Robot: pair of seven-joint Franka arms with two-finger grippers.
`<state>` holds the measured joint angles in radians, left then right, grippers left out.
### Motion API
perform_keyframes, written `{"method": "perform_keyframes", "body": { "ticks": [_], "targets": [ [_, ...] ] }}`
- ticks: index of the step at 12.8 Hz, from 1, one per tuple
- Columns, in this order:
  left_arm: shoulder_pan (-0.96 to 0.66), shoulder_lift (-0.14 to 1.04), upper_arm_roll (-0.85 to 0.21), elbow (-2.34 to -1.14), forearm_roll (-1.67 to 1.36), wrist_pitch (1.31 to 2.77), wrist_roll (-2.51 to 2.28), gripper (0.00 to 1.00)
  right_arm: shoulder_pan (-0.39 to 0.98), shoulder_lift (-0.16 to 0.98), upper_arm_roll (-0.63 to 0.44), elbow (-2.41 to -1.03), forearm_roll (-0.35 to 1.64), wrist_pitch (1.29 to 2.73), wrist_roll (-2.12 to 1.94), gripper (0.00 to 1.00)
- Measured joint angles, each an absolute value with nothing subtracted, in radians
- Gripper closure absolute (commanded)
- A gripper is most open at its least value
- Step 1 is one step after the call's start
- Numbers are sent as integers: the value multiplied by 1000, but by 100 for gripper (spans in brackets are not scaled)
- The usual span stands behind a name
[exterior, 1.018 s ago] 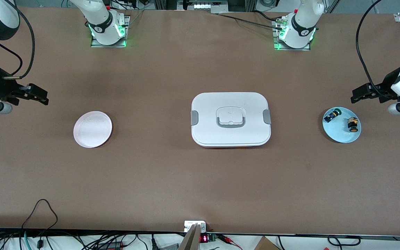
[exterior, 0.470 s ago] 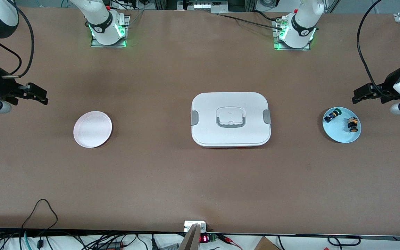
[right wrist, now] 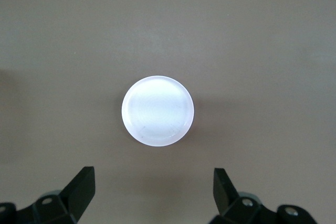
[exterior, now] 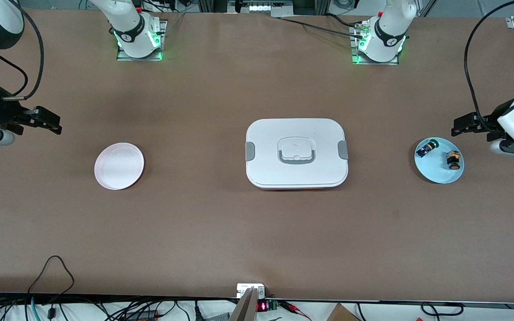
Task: Transfer orange switch to right arm and place
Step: 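Move the left gripper toward the light-blue plate of switches, then lower the left gripper onto the orange switch on the blue plate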
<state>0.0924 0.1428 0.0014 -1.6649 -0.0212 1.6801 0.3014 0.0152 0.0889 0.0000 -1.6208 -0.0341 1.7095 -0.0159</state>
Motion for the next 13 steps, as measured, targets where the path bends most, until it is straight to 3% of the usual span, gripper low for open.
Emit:
{"method": "perform_keyframes", "body": {
  "ticks": [7, 13],
  "targets": [
    [177, 268, 10, -1827, 101, 1884, 938, 0, 15, 89, 0, -1621, -34, 1708, -16, 0],
    [255, 353, 10, -1959, 116, 2166, 1521, 0, 15, 89, 0, -1621, -34, 1708, -16, 0]
  ]
}}
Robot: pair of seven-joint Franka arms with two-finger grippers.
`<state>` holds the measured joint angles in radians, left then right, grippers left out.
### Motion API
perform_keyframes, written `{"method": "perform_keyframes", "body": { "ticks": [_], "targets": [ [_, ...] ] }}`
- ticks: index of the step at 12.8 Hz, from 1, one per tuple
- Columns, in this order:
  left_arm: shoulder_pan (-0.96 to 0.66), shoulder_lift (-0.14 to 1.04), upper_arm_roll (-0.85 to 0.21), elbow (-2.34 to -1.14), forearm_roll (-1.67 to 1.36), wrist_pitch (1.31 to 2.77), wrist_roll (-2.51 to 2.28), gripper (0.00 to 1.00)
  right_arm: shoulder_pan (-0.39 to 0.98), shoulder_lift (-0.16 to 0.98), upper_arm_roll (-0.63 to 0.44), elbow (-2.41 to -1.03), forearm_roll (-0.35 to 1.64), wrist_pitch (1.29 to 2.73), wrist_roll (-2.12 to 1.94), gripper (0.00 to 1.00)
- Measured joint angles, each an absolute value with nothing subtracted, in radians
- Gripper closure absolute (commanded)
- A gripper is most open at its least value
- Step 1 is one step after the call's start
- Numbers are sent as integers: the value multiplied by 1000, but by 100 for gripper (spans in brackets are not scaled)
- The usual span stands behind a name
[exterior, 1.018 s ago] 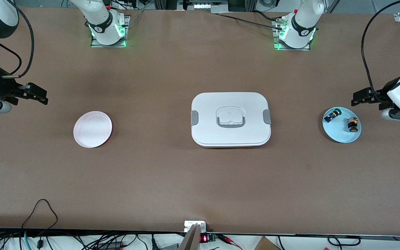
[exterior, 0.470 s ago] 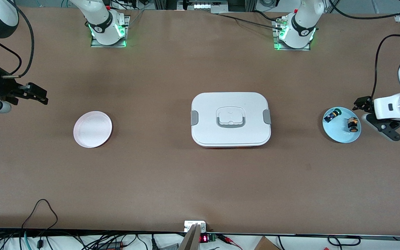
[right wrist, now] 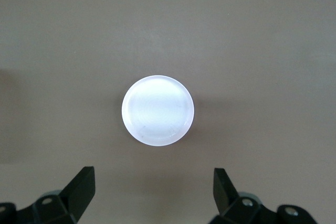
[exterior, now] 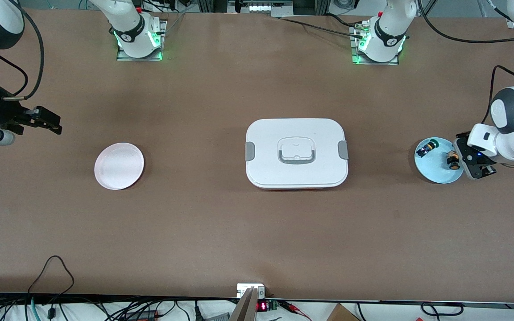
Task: Transfer orange switch to right arm and place
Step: 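Lower the left gripper onto the orange switch on the blue plate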
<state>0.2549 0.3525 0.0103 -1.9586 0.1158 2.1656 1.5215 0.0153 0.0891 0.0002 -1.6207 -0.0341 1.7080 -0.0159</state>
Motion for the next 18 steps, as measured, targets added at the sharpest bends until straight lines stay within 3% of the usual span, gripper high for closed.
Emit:
{"method": "perform_keyframes", "body": {
  "ticks": [7, 18],
  "targets": [
    [329, 376, 10, -2007, 116, 2266, 1929, 0, 15, 89, 0, -1621, -34, 1708, -16, 0],
    [388, 459, -3, -2012, 43, 2343, 2006, 0, 25, 102, 4, -1621, -34, 1705, -19, 0]
  ]
}}
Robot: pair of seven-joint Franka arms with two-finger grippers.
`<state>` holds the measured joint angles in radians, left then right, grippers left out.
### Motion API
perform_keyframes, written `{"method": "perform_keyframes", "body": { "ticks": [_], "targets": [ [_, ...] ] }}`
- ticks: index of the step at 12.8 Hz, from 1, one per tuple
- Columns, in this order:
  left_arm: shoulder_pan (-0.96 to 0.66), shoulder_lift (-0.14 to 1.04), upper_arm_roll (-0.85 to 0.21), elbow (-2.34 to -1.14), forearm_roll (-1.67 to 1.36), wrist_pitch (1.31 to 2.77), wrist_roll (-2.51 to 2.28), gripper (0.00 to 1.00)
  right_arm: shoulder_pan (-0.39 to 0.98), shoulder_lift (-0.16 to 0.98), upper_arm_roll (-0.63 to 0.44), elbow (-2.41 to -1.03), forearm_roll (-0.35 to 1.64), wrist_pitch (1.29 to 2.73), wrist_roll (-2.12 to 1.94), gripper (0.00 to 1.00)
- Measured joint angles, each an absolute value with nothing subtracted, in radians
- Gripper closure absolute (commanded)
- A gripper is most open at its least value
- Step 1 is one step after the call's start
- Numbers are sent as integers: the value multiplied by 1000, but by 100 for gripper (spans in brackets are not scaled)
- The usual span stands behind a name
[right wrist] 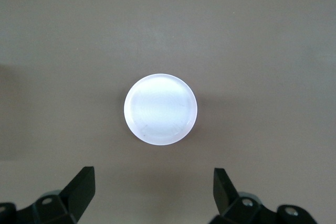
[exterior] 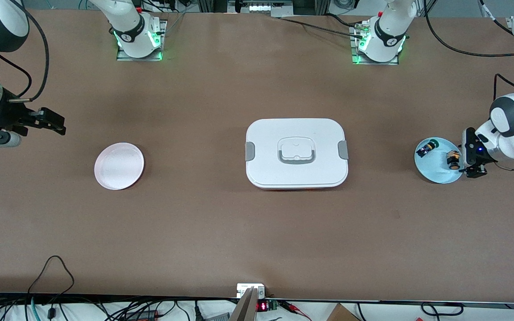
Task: Transfer orange switch to right arm and place
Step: 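Lower the left gripper onto the orange switch on the blue plate, then grasp the orange switch with the left gripper while the right gripper advances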
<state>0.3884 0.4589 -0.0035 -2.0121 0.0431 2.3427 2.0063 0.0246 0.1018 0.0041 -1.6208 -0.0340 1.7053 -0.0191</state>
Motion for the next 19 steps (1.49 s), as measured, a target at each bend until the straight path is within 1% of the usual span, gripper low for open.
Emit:
{"method": "perform_keyframes", "body": {
  "ticks": [3, 7, 17, 18, 19],
  "targets": [
    [397, 478, -6, -2012, 17, 2360, 2038, 0, 25, 114, 4, -1621, -32, 1685, -24, 0],
    [418, 502, -19, -2012, 2, 2368, 2065, 0, 37, 121, 11, -1621, 66, 1675, -33, 0],
    [427, 521, -26, -2012, -7, 2374, 2071, 0, 70, 125, 12, -1621, 76, 1653, -36, 0],
    [428, 521, -26, -2011, -7, 2374, 2072, 2, 70, 126, 12, -1621, 76, 1646, -36, 0],
    [429, 521, -26, -2011, -7, 2375, 2073, 12, 70, 129, 13, -1621, 76, 1642, -38, 0]
  ]
}}
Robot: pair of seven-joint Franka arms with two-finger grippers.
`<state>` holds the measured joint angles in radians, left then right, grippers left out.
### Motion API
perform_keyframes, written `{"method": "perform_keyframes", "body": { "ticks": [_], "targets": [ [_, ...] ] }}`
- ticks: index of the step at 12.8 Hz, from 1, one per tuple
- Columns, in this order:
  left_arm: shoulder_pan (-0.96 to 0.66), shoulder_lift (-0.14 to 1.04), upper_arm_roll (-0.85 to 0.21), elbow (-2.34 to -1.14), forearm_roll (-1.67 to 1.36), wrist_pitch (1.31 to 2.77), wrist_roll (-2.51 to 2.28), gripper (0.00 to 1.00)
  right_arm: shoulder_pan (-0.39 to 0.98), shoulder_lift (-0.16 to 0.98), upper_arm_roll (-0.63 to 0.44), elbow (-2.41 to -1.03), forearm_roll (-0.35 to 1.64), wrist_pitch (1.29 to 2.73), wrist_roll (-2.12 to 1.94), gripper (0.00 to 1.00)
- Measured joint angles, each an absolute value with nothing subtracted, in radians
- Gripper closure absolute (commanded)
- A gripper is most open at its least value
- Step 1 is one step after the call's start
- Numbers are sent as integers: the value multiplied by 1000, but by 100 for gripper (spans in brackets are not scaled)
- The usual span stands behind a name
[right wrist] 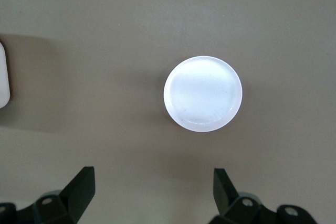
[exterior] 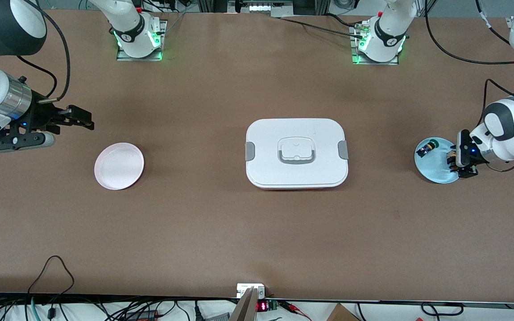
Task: Transfer orange switch to right arm and place
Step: 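Grasp the orange switch with the left gripper while the right gripper advances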
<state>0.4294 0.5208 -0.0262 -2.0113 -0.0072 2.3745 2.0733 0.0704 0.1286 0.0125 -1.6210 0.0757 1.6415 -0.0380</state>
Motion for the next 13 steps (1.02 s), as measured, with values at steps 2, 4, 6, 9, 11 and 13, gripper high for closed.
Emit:
{"method": "perform_keyframes", "body": {
  "ticks": [2, 4, 6, 9, 11, 13],
  "targets": [
    [431, 521, -27, -2011, -11, 2375, 2090, 58, 81, 136, 13, -1621, 76, 1640, -42, 0],
    [432, 521, -28, -2009, -24, 2376, 2141, 84, 103, 139, 15, -1621, 82, 1640, -42, 0],
    [432, 521, -29, -2008, -40, 2376, 2166, 98, 128, 141, 16, -1621, 129, 1640, -40, 0],
    [432, 521, -33, -1992, -61, 2379, 2171, 100, 137, 149, 16, -1621, 260, 1640, -40, 0],
    [432, 521, -37, -1978, -121, 2374, 2172, 100, 135, 160, 16, -1621, 367, 1640, -40, 0],
    [433, 521, -57, -1970, -215, 2337, 2181, 100, 134, 174, 15, -1621, 497, 1639, -41, 0]
  ]
}}
